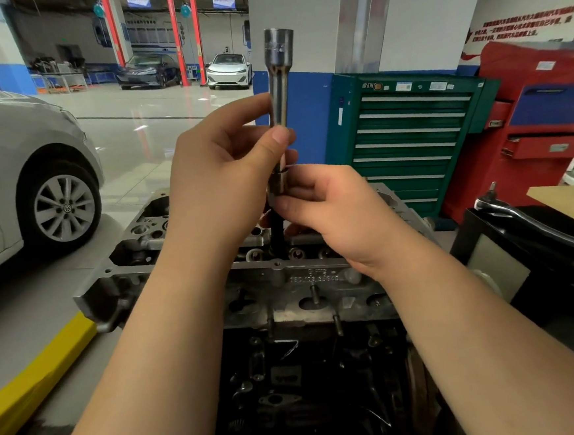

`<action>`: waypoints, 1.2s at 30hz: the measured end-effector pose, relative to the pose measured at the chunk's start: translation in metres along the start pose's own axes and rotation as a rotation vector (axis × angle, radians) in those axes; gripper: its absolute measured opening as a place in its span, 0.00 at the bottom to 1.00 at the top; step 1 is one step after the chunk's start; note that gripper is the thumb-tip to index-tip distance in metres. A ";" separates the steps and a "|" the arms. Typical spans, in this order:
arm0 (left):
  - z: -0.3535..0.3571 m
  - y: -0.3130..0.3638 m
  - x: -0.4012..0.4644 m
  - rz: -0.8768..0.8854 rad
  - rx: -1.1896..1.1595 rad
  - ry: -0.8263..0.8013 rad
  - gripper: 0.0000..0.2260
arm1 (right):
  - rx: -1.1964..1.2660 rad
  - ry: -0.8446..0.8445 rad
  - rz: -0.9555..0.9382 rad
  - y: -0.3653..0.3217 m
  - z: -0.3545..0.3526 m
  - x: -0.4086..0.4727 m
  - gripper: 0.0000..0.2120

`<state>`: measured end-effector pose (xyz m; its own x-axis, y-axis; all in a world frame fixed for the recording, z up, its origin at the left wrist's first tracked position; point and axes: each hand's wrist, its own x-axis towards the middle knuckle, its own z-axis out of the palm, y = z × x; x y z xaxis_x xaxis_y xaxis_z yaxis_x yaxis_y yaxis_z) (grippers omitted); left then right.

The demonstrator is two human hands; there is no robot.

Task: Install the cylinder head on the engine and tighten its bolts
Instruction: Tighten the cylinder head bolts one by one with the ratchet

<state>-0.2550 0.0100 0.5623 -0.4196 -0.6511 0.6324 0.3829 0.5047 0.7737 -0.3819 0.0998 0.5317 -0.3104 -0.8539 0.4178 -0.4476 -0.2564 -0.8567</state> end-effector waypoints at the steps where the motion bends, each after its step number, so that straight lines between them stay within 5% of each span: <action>1: 0.000 0.000 0.000 0.000 -0.009 0.001 0.13 | -0.034 0.007 0.006 0.001 -0.001 0.000 0.08; 6: 0.000 0.000 -0.001 0.031 0.067 0.008 0.12 | -0.172 0.067 0.006 -0.001 0.004 0.003 0.17; 10: -0.001 -0.001 0.000 -0.001 0.019 -0.003 0.17 | -0.019 -0.044 0.011 0.002 0.003 0.002 0.05; 19: -0.001 -0.001 -0.001 0.029 0.089 0.010 0.19 | -0.120 0.054 0.013 0.003 0.003 0.004 0.16; 25: -0.001 0.000 -0.002 -0.008 0.031 -0.027 0.18 | -0.039 0.024 0.004 0.002 0.000 0.001 0.07; 30: 0.001 0.001 -0.002 0.044 0.140 -0.018 0.20 | -0.114 0.078 0.008 -0.001 0.003 0.001 0.18; 36: -0.003 0.000 -0.001 -0.007 0.048 -0.038 0.18 | 0.016 0.000 0.015 0.002 -0.001 0.000 0.07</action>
<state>-0.2522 0.0094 0.5619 -0.4535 -0.6335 0.6269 0.3403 0.5271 0.7787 -0.3834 0.0997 0.5296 -0.3169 -0.8575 0.4053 -0.4292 -0.2514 -0.8675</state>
